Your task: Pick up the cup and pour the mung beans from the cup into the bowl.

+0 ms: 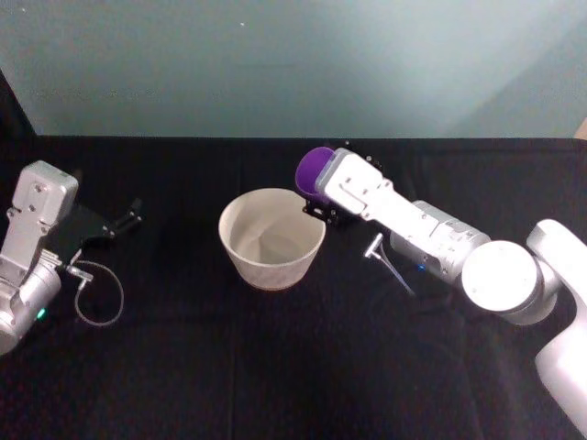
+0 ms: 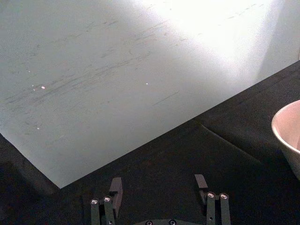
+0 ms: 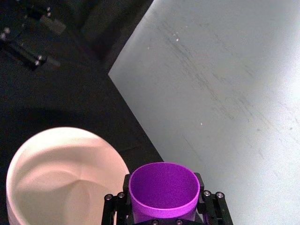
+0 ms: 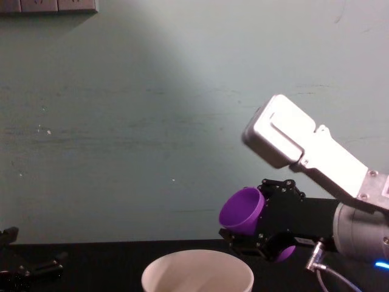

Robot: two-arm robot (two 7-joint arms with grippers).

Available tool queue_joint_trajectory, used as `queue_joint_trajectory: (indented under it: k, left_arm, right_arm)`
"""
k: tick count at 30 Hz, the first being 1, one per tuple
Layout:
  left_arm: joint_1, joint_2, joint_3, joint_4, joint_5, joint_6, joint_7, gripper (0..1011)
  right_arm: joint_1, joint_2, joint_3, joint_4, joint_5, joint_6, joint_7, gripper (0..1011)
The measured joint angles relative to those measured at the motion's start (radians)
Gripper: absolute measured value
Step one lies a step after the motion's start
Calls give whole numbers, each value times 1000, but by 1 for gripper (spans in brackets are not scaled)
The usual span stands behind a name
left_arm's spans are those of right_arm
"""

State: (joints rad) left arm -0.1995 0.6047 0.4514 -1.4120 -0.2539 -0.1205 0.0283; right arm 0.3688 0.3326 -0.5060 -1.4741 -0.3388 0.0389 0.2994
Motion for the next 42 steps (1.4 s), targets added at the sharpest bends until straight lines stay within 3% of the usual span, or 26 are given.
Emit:
queue_joint_trajectory:
  k: [9, 23, 42]
  left_arm:
    - [0, 0, 0, 0, 0, 0, 0, 1000]
    - [0, 0, 0, 0, 0, 0, 0, 1000]
    - [0, 0, 0, 0, 0, 0, 0, 1000]
  right_arm:
    - [18, 7, -41, 0, -111, 1, -3, 754]
    - [38, 24, -96, -2, -269, -42, -37, 754]
    - [97, 38, -186, 4, -462, 3, 0, 754]
